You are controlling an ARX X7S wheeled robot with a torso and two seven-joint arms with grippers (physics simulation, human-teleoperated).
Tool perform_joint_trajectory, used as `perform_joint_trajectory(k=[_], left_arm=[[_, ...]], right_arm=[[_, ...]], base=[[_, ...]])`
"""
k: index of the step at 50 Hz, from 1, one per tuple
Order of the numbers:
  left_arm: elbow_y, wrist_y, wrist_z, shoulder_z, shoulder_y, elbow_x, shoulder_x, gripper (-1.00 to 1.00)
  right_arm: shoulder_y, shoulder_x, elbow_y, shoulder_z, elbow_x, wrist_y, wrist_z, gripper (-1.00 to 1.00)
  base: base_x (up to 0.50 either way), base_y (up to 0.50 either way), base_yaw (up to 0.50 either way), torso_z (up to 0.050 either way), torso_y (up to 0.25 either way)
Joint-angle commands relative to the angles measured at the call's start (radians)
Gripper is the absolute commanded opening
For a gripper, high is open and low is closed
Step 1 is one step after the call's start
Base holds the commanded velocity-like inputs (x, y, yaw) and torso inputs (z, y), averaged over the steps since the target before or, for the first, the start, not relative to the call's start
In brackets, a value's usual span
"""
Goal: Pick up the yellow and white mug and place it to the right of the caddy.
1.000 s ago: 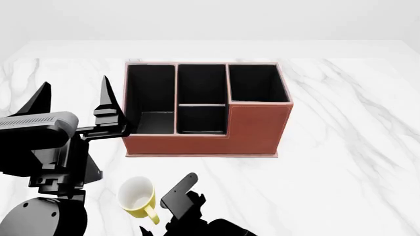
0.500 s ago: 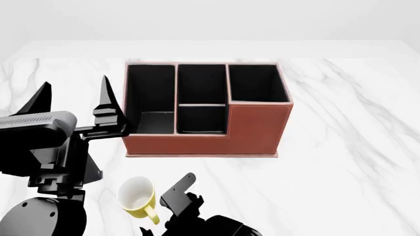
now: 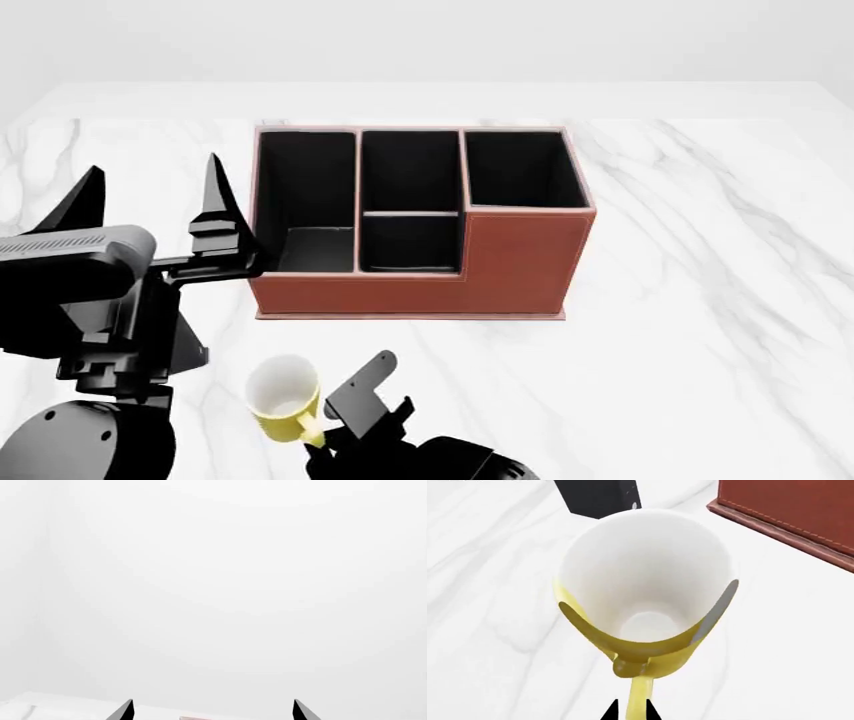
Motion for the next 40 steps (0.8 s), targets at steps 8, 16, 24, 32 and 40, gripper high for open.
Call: perform_joint_trajectory(k=[8, 16, 24, 32, 40], left_arm=[[0.005, 0.002, -0.007, -0.001, 0.001, -0.008, -0.007, 1.00], [0.009, 0.002, -0.011, -0.005, 0.003, -0.013, -0.010, 1.00], [0.010, 0.002, -0.016, -0.012, 0.003, -0.020, -0.012, 1.00], [0.008, 0.004, -0.020, -0.014, 0.002, -0.023, -0.014, 1.00], [0.007, 0.006, -0.022, -0.013, 0.003, -0.024, -0.016, 1.00]], right_arm=[[0.005, 0.076, -0.207, -0.011, 0.036, 0.031, 0.102, -1.00], [0.003, 0.123, -0.316, -0.002, 0.044, 0.055, 0.160, -1.00], [-0.002, 0.170, -0.382, 0.019, 0.058, 0.068, 0.201, -1.00], [-0.026, 0.229, -0.467, 0.039, 0.073, 0.077, 0.251, -1.00], [-0.055, 0.303, -0.573, 0.076, 0.097, 0.080, 0.313, -1.00]], base=[[0.00, 0.00, 0.00, 0.000, 0.000], [0.00, 0.00, 0.00, 0.000, 0.000], [0.00, 0.00, 0.00, 0.000, 0.000], [0.00, 0.00, 0.00, 0.000, 0.000], [0.00, 0.00, 0.00, 0.000, 0.000]])
